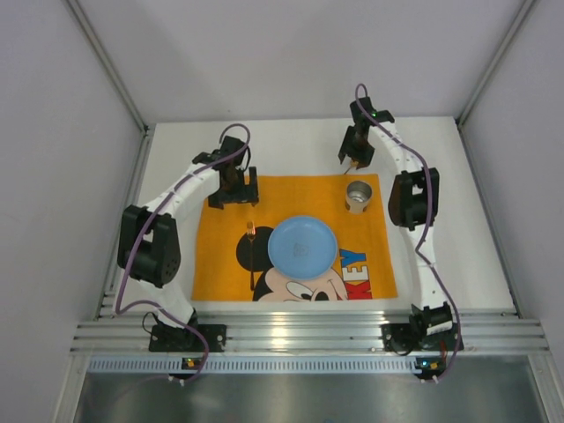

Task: Set the dinner table for one person

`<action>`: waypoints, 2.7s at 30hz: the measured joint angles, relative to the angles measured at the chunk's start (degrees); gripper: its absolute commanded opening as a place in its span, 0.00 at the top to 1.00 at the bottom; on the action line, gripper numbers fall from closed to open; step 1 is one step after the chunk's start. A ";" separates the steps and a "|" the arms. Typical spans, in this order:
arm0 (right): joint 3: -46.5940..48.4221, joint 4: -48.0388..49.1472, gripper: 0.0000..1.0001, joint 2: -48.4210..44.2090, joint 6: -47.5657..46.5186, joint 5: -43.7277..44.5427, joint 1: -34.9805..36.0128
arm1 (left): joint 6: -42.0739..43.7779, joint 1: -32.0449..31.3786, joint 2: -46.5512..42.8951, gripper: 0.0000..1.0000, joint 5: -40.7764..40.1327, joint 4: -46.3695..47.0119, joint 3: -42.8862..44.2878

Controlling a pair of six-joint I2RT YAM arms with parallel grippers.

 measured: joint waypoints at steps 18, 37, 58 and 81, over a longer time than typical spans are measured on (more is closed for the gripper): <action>1.27 -1.49 0.53 1.42 0.35 3.78 1.05 | 0.31 6.51 -1.86 0.02 4.20 5.01 -9.25; 10.08 -7.56 1.00 7.80 -2.32 9.35 3.93 | 1.68 13.88 -1.84 0.03 8.11 10.19 -11.91; 6.43 12.00 1.00 4.28 1.86 10.14 2.23 | 2.89 14.78 3.74 0.03 12.52 9.14 -2.40; -78.64 23.04 1.00 -72.50 -11.10 -0.55 12.22 | 1.92 12.90 -5.35 0.02 6.93 5.66 -1.66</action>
